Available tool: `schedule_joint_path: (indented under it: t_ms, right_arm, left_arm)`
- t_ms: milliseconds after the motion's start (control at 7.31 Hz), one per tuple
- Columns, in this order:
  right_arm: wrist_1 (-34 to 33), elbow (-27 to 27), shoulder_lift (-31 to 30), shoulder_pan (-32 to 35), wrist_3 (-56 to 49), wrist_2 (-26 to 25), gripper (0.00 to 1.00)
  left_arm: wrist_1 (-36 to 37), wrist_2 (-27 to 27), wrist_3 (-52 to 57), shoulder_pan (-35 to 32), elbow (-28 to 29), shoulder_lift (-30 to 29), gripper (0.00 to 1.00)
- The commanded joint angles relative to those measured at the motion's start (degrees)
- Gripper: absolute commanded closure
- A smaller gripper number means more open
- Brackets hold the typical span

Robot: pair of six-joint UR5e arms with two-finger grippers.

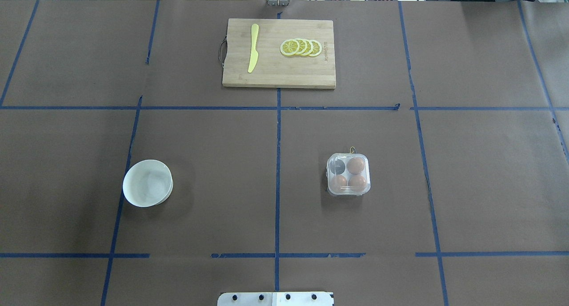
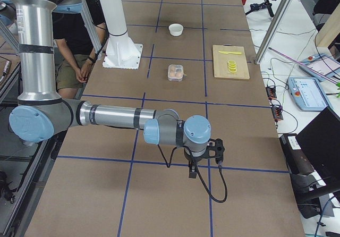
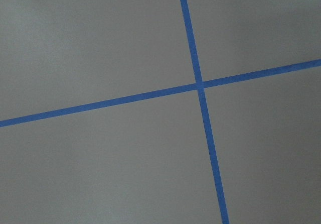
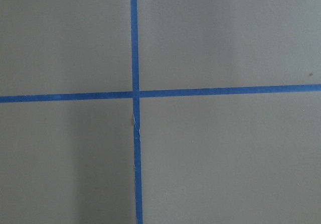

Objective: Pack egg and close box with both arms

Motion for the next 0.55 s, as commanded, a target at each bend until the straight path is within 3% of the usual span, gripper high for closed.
schedule_joint_path:
  t_ms: [0,410]
  right_arm:
    - [-0.1,-0.1,0.0,0.0,0.0,0.0,0.00]
    - [-0.1,0.0,-0.1,0.0,0.0,0.0,0.00]
  left_arm:
    - [0.0,-2.9,-2.0,0.0,0.1,0.0,0.00]
    - [0.0,-3.6,-5.5,0.0,0.0,0.0,0.00]
